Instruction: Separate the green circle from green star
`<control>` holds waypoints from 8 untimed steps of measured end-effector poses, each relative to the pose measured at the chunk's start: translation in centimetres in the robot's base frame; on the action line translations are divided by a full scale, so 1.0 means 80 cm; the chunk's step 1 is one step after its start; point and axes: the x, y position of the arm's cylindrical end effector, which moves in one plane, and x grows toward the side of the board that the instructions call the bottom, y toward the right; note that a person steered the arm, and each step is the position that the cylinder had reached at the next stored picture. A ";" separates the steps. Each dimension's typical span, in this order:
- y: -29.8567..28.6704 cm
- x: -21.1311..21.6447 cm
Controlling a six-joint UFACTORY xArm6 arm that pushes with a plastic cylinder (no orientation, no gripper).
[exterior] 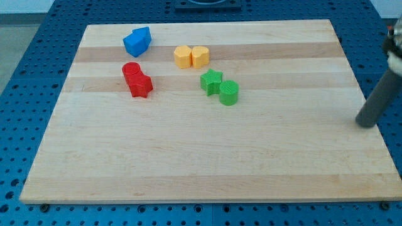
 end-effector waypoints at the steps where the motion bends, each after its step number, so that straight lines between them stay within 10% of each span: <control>1: -0.122 0.046; 3: -0.265 0.033; 8: -0.273 -0.157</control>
